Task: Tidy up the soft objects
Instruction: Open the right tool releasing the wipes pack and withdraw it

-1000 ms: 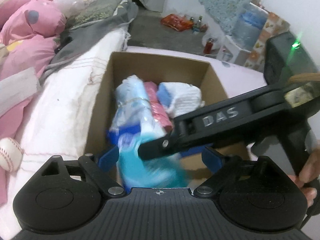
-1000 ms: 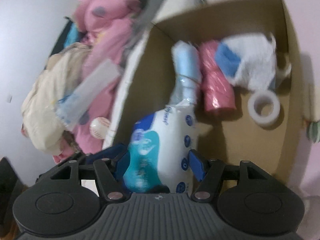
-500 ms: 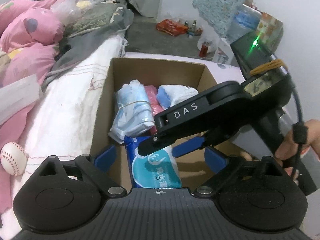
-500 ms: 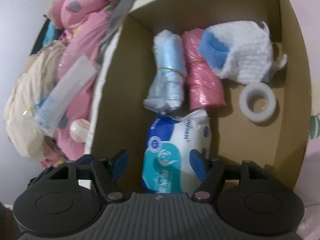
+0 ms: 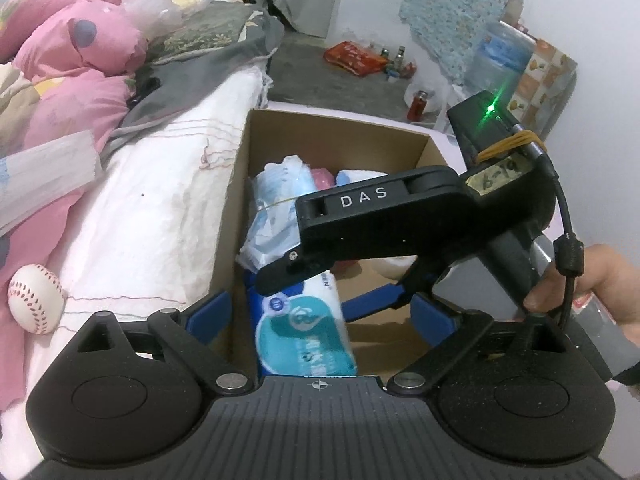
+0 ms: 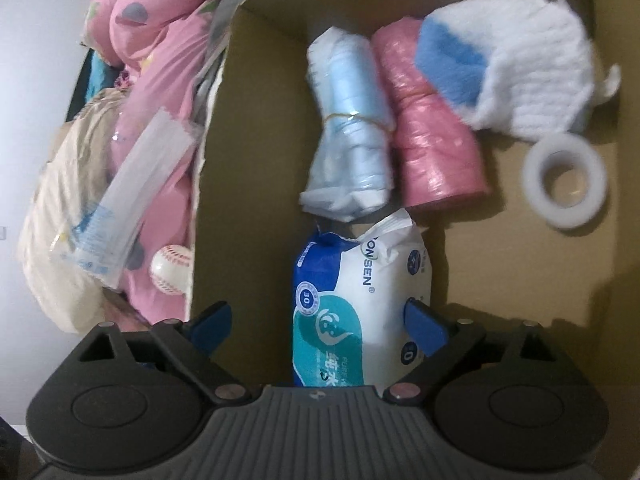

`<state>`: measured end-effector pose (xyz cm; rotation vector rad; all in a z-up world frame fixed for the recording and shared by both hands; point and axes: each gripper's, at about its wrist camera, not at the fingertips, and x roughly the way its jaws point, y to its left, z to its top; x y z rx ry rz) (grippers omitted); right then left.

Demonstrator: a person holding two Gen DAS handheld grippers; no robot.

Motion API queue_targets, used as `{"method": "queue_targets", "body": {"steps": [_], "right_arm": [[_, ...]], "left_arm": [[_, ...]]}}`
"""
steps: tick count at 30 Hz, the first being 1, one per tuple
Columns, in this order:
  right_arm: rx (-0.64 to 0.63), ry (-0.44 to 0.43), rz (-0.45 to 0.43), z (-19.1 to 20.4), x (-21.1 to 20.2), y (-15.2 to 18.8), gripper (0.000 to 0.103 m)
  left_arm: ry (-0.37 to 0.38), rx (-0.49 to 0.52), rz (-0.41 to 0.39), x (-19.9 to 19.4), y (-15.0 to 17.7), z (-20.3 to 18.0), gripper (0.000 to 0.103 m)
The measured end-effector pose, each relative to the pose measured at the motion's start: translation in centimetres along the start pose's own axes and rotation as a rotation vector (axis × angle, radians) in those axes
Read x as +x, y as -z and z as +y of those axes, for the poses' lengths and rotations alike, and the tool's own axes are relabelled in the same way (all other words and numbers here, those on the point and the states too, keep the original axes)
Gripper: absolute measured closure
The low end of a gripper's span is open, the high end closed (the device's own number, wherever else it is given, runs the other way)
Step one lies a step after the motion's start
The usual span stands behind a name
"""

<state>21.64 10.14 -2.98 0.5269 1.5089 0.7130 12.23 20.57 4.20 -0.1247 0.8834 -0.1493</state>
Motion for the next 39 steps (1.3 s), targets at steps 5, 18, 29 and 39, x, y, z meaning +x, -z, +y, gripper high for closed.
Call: {"method": "queue_targets", "body": {"steps": [5, 18, 29, 39], "right_arm": [[0.030, -0.051, 0.027, 0.0, 1.0, -0.2, 0.007], [-0.118, -0.135, -0.109, 0.2, -7.6, 4.0, 0.007], [-0.239, -0.212, -0.495, -3.4, -22.0, 13.2, 0.007], [-0.422, 0.208, -0.731, -5.7, -25.8, 23.0, 0.007]], "left_arm": [[-0.007, -0.013, 0.001, 0.0, 0.1, 0.4, 0.006], [0.028, 0.017, -0.100, -2.8, 1.2, -3.0, 0.004], [0.280, 0.074, -0.366, -9.0, 5.5, -8.8, 0.000], [0.277, 0.105, -0.281, -6.3, 8.7, -13.0, 0.000]]}}
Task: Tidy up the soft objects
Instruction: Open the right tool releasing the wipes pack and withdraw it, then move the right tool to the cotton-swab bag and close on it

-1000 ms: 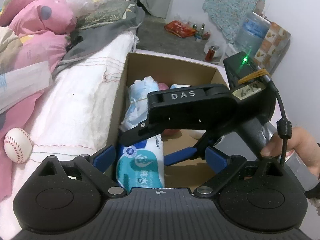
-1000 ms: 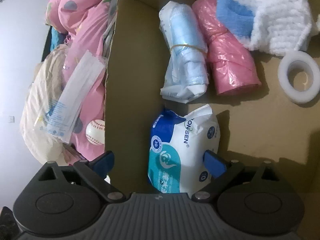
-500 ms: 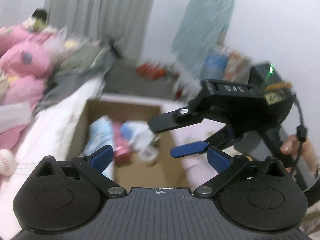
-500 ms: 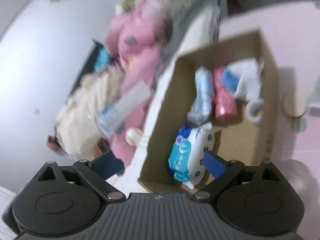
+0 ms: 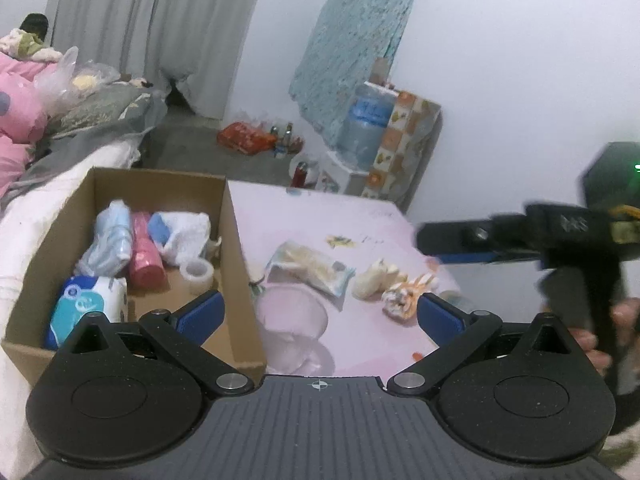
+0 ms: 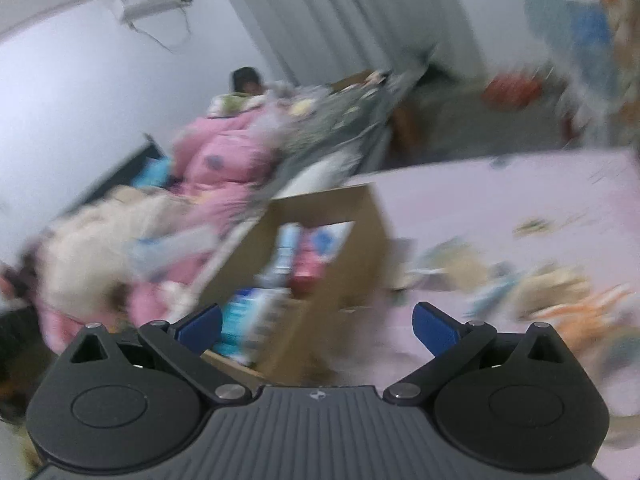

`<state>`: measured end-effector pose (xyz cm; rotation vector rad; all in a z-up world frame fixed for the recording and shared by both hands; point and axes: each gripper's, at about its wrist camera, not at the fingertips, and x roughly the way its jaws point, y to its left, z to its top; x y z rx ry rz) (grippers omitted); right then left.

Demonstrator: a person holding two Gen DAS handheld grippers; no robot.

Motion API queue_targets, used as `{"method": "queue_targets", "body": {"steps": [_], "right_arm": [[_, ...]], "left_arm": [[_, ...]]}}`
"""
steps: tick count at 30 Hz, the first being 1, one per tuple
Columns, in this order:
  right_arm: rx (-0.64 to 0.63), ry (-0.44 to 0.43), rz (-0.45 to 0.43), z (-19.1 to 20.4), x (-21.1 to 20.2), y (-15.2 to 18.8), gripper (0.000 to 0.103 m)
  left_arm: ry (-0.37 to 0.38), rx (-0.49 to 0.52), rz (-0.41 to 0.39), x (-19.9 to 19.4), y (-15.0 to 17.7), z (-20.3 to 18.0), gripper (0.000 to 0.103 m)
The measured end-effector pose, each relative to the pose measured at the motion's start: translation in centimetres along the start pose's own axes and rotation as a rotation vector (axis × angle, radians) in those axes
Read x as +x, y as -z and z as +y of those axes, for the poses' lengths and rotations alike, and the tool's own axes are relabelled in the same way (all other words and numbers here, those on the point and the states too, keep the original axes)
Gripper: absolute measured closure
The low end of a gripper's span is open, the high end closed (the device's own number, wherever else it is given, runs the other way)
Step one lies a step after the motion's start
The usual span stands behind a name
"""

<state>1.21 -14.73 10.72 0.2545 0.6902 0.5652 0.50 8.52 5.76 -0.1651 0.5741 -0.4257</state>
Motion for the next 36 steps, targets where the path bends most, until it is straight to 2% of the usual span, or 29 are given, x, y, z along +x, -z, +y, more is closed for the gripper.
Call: {"method": "queue_targets", "body": {"steps": [8, 12, 16, 19, 22, 25, 28, 32, 36], "right_arm": [[-0.190, 0.356, -0.050, 0.2, -2.2, 3.0, 0.007], [-0.238, 0.438, -0.078, -0.4, -2.8, 4.1, 0.007], [-0.273, 0.473, -0.065, -0.9, -3.0, 4.7, 0.007], [-0.269, 0.474, -0.091, -1.7, -3.4, 5.1, 0.007], [-0.251, 0.408, -0.112, -2.8, -4.0, 5.4, 0.007], [-0.238, 0.341, -0.131, -3.8, -4.4, 5.5, 0.007], [-0.246, 0.319, -0.131, -4.6, -4.2, 5.4, 0.007], [-0.277, 0.284, -0.108, -5.4, -3.2, 4.1, 0.007], [-0.311, 0.230, -0.080, -6.3, -1.3, 1.9, 0.007]], "left_arm": [[-0.026, 0.027, 0.020, 1.3, 1.6, -1.5, 0.000], [-0.039, 0.043, 0.039, 2.2, 2.0, -2.4, 0.000], [-0.029, 0.018, 0.062, 3.2, 2.2, -2.4, 0.000], [-0.036, 0.034, 0.069, 4.0, 2.4, -2.6, 0.000], [-0.038, 0.105, 0.029, 4.1, 2.9, -3.7, 0.000], [0.028, 0.178, -0.006, 4.0, 3.6, -5.2, 0.000], [0.077, 0.262, -0.032, 4.6, 4.4, -7.6, 0.000], [0.058, 0.332, -0.039, 6.8, 4.9, -10.0, 0.000], [0.003, 0.343, -0.018, 9.4, 4.7, -10.7, 0.000]]}}
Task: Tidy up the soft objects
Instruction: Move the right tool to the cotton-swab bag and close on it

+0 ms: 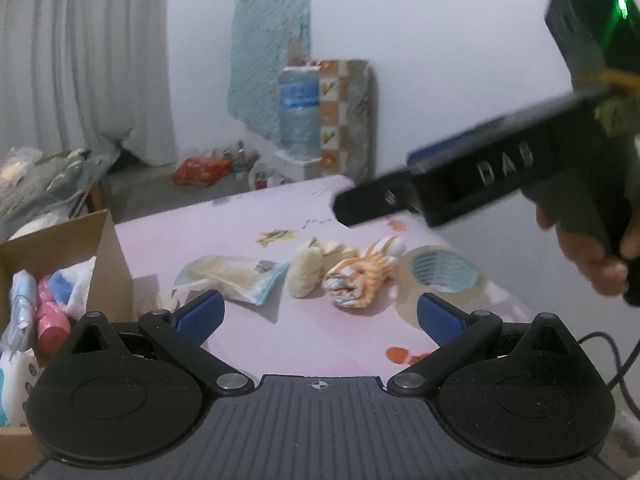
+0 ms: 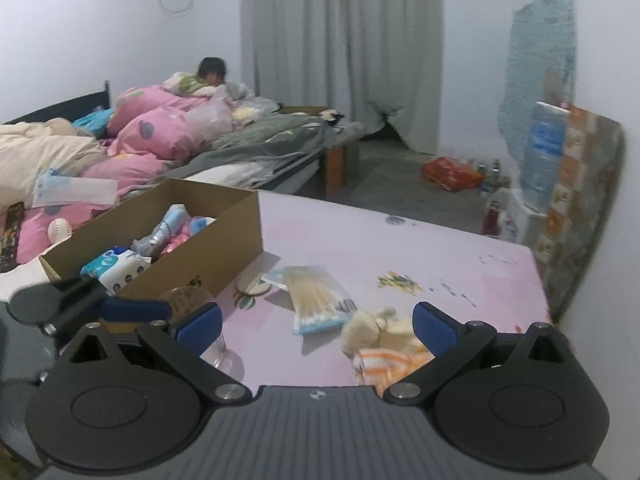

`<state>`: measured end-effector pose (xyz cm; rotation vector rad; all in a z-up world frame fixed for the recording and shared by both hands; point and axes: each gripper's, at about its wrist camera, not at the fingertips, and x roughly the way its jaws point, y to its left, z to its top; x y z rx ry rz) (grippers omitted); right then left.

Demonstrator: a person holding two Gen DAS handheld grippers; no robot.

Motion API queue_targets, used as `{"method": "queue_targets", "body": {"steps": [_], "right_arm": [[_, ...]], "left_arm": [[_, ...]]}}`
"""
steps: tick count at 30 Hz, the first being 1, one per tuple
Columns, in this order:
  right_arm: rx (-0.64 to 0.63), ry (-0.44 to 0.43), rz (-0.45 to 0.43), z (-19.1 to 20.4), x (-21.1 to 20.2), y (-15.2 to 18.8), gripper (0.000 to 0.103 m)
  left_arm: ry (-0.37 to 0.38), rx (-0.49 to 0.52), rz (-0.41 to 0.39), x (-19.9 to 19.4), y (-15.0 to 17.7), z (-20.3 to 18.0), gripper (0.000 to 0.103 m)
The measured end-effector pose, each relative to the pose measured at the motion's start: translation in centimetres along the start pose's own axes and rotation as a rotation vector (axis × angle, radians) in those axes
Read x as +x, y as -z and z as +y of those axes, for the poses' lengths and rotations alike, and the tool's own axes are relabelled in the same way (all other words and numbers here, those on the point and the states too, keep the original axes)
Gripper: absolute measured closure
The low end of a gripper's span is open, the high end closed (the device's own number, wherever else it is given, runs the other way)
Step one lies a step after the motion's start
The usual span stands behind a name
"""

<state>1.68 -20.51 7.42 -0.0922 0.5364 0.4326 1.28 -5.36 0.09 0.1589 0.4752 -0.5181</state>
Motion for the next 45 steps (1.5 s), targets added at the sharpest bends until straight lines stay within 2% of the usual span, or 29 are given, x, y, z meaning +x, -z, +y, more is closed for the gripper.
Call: {"method": "queue_targets", "body": {"steps": [4, 8, 13, 16, 19, 20, 24, 29, 33, 38, 41, 43, 44, 45], "right_arm": [[-0.052, -0.052, 0.068, -0.3, 4.6, -2.1, 0.007], [-0.117, -0.101, 0.176, 0.7, 9.8, -3.2, 0.009], [-0.205, -0.111, 0.312, 2.5, 16.2, -3.2, 0.028], [-0.243, -0.089, 0.365, 3.3, 19.0, -2.7, 0.036], [-0.259, -0.065, 0.415, 3.5, 20.8, -2.0, 0.055], [-0.251, -0.061, 0.434, 3.4, 21.1, -1.8, 0.065], [-0.205, -0.068, 0.425, 2.9, 20.2, -1.5, 0.073], [-0.005, -0.164, 0.389, 1.0, 16.5, -2.1, 0.073], [0.114, -0.209, 0.369, -0.1, 13.1, -1.3, 0.073], [0.077, -0.186, 0.338, 0.0, 11.4, -1.8, 0.072], [-0.040, -0.129, 0.313, 0.6, 12.5, -2.7, 0.070], [-0.131, -0.103, 0.305, 1.0, 14.2, -3.2, 0.066], [-0.164, -0.089, 0.299, 1.0, 15.1, -3.3, 0.058], [-0.189, -0.081, 0.300, 1.1, 16.2, -3.4, 0.057]], "left_arm": [[-0.029, -0.013, 0.032, 2.0, -0.2, 0.4, 0.002], [-0.039, 0.004, 0.060, 2.7, 0.2, 0.6, 0.007], [-0.047, 0.000, 0.108, 3.0, 0.7, 1.5, 0.022], [-0.050, -0.023, 0.132, 2.9, 1.0, 2.5, 0.022], [-0.053, -0.035, 0.123, 2.0, 1.1, 3.0, 0.021], [-0.058, -0.032, 0.115, 1.6, 1.2, 3.1, 0.021], [-0.059, -0.039, 0.094, 0.6, 1.3, 3.3, 0.020], [-0.025, -0.063, 0.083, -0.6, 1.6, 3.4, 0.020], [0.059, -0.129, 0.086, -1.6, 2.0, 3.7, 0.021], [0.095, -0.149, 0.100, -2.3, 3.0, 3.8, 0.028], [0.081, -0.164, 0.115, -1.9, 3.6, 4.4, 0.028], [0.070, -0.181, 0.112, -1.8, 3.7, 5.1, 0.029], [0.061, -0.187, 0.107, -1.9, 3.8, 5.3, 0.032], [0.053, -0.189, 0.101, -2.1, 3.8, 5.5, 0.033]]}}
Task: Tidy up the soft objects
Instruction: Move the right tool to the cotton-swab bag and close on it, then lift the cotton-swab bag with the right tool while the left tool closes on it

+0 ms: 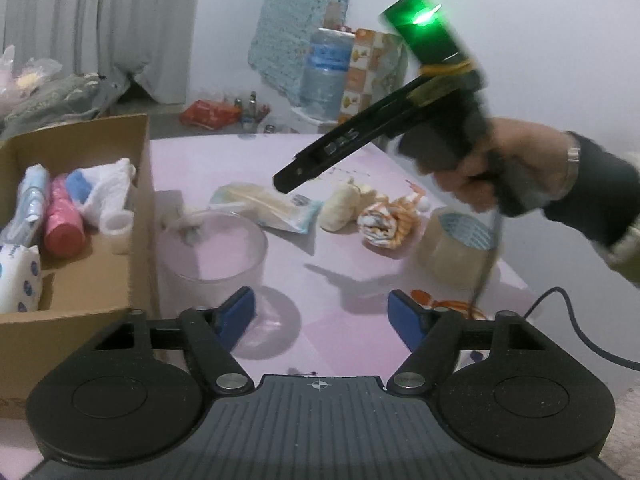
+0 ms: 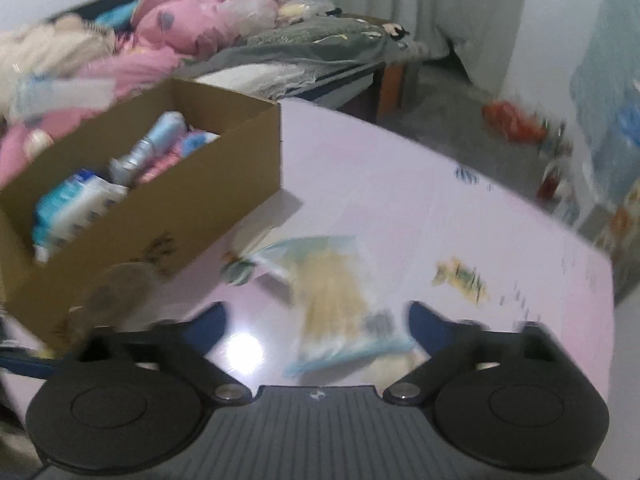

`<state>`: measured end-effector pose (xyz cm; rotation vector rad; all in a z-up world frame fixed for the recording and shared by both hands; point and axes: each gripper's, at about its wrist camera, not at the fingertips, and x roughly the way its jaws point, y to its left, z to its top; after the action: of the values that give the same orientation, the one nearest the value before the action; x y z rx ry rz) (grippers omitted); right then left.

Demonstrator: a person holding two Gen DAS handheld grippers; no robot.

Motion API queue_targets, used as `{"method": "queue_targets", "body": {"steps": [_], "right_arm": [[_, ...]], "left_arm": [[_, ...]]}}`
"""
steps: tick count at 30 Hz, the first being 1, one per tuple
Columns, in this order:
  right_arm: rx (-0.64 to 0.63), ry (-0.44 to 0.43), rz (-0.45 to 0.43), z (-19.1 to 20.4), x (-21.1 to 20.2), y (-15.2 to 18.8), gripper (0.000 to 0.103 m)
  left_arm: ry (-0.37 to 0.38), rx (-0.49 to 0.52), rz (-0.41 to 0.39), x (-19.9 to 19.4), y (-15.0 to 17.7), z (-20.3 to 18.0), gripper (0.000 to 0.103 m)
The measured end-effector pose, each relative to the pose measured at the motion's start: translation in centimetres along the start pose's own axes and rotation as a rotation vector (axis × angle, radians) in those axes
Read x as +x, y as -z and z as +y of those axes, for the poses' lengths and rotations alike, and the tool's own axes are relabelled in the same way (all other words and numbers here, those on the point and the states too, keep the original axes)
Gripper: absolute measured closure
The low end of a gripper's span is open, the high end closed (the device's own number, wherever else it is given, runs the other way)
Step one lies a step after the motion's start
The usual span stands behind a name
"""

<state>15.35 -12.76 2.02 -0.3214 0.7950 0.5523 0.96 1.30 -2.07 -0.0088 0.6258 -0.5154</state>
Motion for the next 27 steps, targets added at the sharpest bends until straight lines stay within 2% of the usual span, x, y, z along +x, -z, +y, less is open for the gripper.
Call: {"method": "queue_targets", "body": {"steps": [2, 8, 10, 14, 20, 27], "right_arm": [[-0.021, -0.002, 0.030, -0.5, 2.3, -0.9, 0.057], [0.079, -0.083, 0.153, -3.0, 8.5, -1.9, 0.058], [0.131, -0.114, 0.192, -3.6, 9.7, -1.7, 0.066], [0.169, -0.147, 0.193, -3.1, 8.7, -1.2, 0.072], [0.262, -0.170, 0.248, -2.0, 6.7, 0.4, 0.073], [0.423, -0.184, 0.272, -1.9, 3.1, 4.2, 0.073]], "left_arm": [[0.004, -0.003, -0.004, -0.3, 0.0, 0.3, 0.032], [0.007, 0.029, 0.005, -0.1, 0.1, 0.3, 0.032], [0.011, 0.033, 0.006, -0.2, 0.2, 0.2, 0.031], [0.016, 0.027, 0.006, -0.3, 0.4, 0.3, 0.030], [0.051, -0.008, 0.013, -0.1, 0.9, 0.8, 0.029], [0.095, -0.010, 0.035, -0.3, 1.6, 0.6, 0.023]]}}
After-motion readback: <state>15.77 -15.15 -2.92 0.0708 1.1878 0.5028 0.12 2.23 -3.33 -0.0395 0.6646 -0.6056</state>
